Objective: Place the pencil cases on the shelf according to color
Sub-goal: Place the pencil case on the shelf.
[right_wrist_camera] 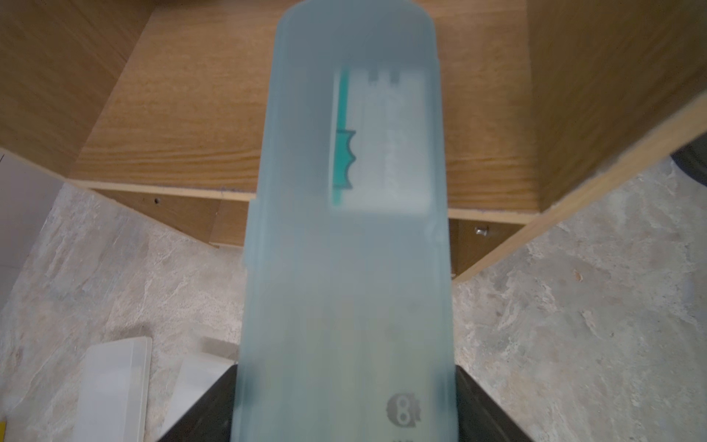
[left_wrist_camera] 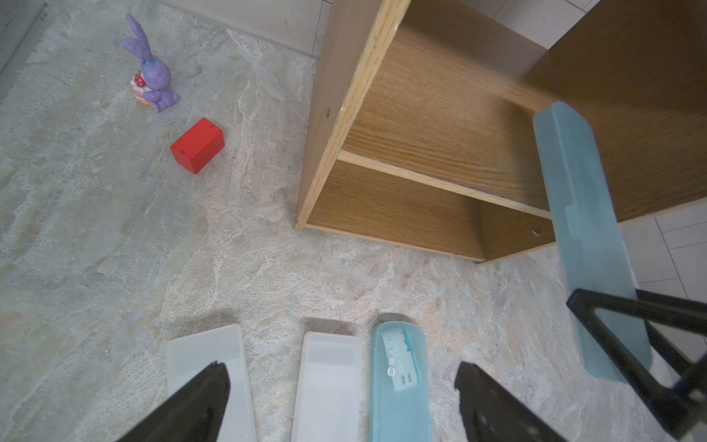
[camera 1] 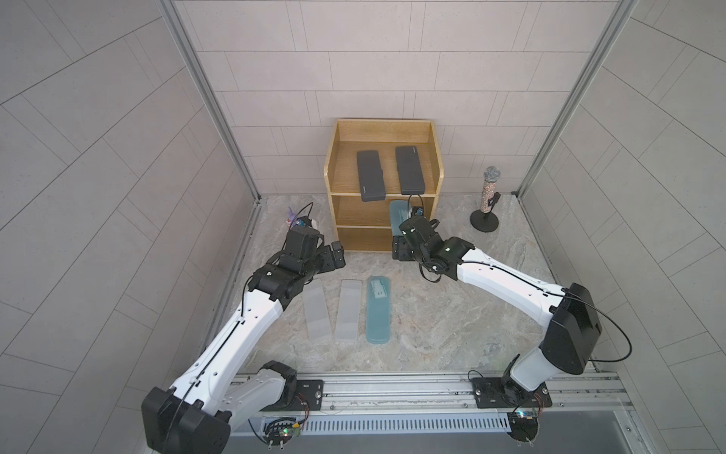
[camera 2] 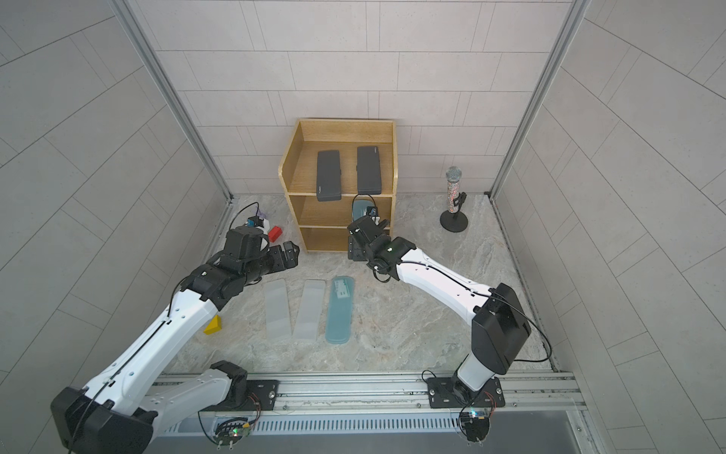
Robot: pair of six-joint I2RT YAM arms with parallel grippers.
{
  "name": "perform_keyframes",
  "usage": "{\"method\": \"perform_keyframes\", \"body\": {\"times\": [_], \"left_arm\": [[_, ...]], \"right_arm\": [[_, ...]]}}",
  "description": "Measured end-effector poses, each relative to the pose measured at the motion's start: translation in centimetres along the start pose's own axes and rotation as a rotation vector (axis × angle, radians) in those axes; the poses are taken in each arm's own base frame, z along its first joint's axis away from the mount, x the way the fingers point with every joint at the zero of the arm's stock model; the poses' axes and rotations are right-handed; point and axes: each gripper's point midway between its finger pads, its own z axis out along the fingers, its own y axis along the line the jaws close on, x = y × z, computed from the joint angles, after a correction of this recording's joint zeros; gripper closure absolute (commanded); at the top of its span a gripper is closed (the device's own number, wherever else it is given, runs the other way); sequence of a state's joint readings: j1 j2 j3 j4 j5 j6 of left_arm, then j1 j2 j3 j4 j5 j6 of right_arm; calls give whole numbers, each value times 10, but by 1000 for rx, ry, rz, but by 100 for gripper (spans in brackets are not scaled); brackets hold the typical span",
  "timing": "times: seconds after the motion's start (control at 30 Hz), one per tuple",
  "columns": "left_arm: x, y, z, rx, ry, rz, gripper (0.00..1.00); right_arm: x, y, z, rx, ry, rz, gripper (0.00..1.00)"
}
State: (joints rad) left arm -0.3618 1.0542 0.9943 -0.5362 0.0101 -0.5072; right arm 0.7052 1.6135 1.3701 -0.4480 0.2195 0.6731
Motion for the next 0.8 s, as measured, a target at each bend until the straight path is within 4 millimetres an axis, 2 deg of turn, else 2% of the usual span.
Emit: {"method": "perform_keyframes", "body": {"times": [0.27, 0.47, 0.8], "left_arm": [[1, -5, 0, 33, 7, -2, 0], [4, -8, 0, 49, 19, -2, 0], [3, -10, -1, 68, 20, -5, 0]], "right_arm": [[-24, -6, 23, 29, -24, 22, 66], [-27, -13, 33, 50, -16, 27, 58], [-33, -11, 42, 53, -4, 31, 43]]}}
